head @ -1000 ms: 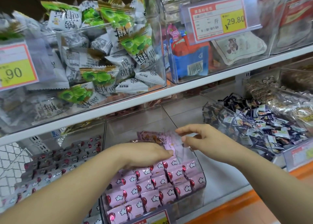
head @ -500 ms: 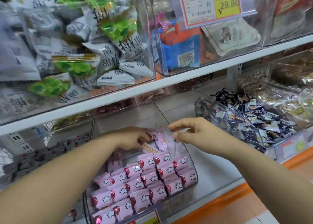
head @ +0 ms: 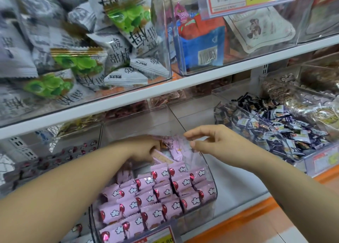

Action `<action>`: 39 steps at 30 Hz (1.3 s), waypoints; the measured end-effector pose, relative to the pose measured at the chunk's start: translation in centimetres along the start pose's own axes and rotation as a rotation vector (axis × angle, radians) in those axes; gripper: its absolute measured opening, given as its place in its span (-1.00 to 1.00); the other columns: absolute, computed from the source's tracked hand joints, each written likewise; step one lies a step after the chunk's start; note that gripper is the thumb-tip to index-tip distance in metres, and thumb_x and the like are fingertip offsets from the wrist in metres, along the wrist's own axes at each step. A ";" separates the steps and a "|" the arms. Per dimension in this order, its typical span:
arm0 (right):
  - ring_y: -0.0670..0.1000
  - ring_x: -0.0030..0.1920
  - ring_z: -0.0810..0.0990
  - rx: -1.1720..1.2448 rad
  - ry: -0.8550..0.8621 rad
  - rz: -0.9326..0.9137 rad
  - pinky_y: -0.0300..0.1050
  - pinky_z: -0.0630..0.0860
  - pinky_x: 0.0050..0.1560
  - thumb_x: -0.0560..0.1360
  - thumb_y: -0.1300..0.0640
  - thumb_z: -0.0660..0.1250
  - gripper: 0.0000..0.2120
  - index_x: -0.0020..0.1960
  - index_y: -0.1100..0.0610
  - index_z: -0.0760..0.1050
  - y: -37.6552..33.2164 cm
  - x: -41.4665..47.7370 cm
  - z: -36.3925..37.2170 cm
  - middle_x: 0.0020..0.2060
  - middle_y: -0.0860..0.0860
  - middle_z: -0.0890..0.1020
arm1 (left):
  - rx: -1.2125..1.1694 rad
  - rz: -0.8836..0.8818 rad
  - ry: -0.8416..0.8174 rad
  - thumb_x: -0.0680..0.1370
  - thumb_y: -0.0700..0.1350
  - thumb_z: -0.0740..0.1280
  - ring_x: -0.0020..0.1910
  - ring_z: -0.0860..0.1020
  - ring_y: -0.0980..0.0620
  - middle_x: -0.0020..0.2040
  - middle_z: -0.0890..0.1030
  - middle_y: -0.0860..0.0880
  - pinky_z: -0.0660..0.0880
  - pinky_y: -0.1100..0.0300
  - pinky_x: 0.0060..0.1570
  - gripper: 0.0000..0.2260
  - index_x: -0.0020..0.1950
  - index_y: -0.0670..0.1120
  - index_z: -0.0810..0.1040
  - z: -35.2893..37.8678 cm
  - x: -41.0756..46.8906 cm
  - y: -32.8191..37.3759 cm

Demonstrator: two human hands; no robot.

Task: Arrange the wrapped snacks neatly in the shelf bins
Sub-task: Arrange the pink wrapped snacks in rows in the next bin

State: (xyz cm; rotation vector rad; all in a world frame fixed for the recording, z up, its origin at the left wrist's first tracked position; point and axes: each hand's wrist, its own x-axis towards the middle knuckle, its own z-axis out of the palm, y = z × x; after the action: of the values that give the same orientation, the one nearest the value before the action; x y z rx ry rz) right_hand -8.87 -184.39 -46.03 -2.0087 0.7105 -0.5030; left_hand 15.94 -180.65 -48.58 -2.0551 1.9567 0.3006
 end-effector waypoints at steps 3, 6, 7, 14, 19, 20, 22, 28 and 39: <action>0.00 -0.04 0.63 -0.019 0.007 0.005 -0.09 0.52 0.15 0.49 0.06 0.34 -0.81 0.08 -0.14 0.55 -0.1 0.0 0.0 0.02 -0.21 0.62 | -0.187 -0.011 0.034 0.45 -0.08 0.41 -0.05 0.51 0.04 -0.01 0.53 0.05 0.45 0.16 -0.08 -0.70 0.17 -0.01 0.52 -2.7 -2.1 0.5; -0.08 -0.05 0.63 -0.034 0.012 0.008 -0.13 0.50 0.16 0.49 0.05 0.34 -0.80 0.10 -0.13 0.55 -0.2 -0.1 0.1 0.02 -0.22 0.61 | -0.332 -0.006 0.097 0.44 -0.04 0.39 -0.03 0.58 0.03 0.01 0.60 0.06 0.52 0.05 0.04 -0.72 0.14 0.03 0.53 -4.5 -4.2 0.9; -0.10 -0.06 0.63 -0.043 0.013 0.008 -0.14 0.50 0.15 0.49 0.05 0.33 -0.79 0.11 -0.12 0.55 -0.3 -0.1 0.1 0.03 -0.23 0.61 | -0.386 -0.007 0.116 0.42 0.01 0.38 -0.07 0.60 0.03 -0.04 0.63 0.06 0.54 0.03 0.02 -0.76 0.08 0.06 0.55 -5.0 -4.7 1.2; -0.15 -0.04 0.62 -0.051 -0.001 0.003 -0.19 0.49 0.15 0.52 0.04 0.31 -0.75 0.19 -0.06 0.53 -0.4 -0.5 -0.1 0.08 -0.18 0.60 | -0.638 -0.031 0.242 0.49 0.10 0.34 -0.45 0.54 0.18 -0.32 0.59 0.04 0.51 0.26 -0.30 -0.79 -0.24 -0.01 0.57 -6.7 -6.2 4.6; -0.16 -0.06 0.63 -0.007 -0.015 -0.010 -0.34 0.48 0.04 0.54 0.08 0.29 -0.72 0.24 0.01 0.51 -0.1 -0.6 0.0 0.08 -0.12 0.60 | -0.806 -0.123 0.238 0.37 0.33 0.29 -0.42 0.53 0.12 -0.38 0.61 0.01 0.46 0.30 -0.32 -0.50 -0.14 -0.12 0.58 -6.5 -5.9 6.1; -0.19 -0.09 0.63 0.004 -0.015 -0.017 -0.40 0.48 -0.01 0.54 0.09 0.29 -0.73 0.23 0.01 0.52 -0.1 -0.6 0.0 0.05 -0.12 0.61 | -0.844 -0.136 0.219 0.32 0.37 0.28 -0.42 0.52 0.12 -0.36 0.62 0.00 0.46 0.30 -0.32 -0.46 -0.12 -0.11 0.58 -6.4 -5.8 6.3; -0.26 -0.17 0.59 0.042 -0.011 -0.030 -0.51 0.45 -0.12 0.57 0.15 0.24 -0.78 0.19 0.02 0.53 -0.2 -0.7 0.1 0.00 -0.09 0.63 | -0.900 -0.133 0.193 0.37 0.33 0.27 -0.39 0.52 0.10 -0.31 0.64 -0.04 0.45 0.31 -0.29 -0.51 -0.15 -0.11 0.59 -6.1 -5.5 7.0; -0.08 0.09 0.56 0.145 -0.067 -0.045 -0.12 0.44 0.19 0.52 0.16 0.25 -0.76 0.12 -0.04 0.57 -0.3 -0.6 0.4 0.09 -0.07 0.62 | -0.740 -0.163 0.227 0.42 0.31 0.26 -0.46 0.48 0.14 -0.42 0.59 0.03 0.40 0.33 -0.36 -0.50 -0.17 -0.15 0.59 -4.8 -5.4 8.8; -0.16 0.02 0.59 0.029 -0.022 -0.142 -0.59 0.36 -0.09 0.47 0.18 0.38 -0.86 0.01 0.15 0.64 0.1 -0.6 0.4 -0.05 -0.23 0.51 | -0.744 -0.070 -0.184 0.59 0.16 0.11 0.39 0.29 0.12 0.44 0.33 0.05 0.17 0.30 0.27 -0.54 0.40 -0.05 0.38 -3.3 -6.7 7.9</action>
State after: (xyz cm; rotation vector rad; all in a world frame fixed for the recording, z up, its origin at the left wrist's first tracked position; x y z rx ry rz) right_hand -9.08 -183.74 -46.36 -2.0432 0.5466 -0.5699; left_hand 7.48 -175.84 -43.65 -2.3757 1.8122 1.3143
